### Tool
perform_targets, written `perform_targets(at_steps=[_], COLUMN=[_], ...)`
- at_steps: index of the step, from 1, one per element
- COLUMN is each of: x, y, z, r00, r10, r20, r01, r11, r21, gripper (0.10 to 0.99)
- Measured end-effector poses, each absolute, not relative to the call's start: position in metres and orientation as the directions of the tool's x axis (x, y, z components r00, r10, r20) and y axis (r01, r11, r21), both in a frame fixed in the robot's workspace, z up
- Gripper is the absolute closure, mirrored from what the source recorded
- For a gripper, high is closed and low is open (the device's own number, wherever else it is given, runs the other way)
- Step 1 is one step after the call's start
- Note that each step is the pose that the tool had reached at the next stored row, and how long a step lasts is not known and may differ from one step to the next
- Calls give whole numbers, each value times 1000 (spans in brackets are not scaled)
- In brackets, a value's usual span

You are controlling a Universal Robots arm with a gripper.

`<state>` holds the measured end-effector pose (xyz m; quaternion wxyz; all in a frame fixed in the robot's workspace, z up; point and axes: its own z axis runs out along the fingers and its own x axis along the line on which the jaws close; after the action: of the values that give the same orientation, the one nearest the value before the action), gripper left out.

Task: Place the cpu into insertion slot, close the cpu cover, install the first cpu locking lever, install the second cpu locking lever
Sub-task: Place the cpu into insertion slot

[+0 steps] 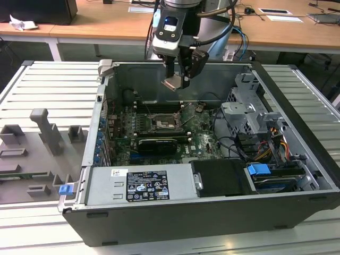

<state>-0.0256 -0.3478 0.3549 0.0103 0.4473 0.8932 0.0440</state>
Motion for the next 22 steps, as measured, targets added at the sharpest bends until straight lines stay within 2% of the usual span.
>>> perform_targets(at_steps=[18, 22], x=[-26, -26], y=[-348, -348], z=[354, 354], r00=[-477, -390], r10=[879, 920], r20=[21, 21], r01=[876, 918], r11=[474, 387], r21=[88, 88], gripper=[553, 553])
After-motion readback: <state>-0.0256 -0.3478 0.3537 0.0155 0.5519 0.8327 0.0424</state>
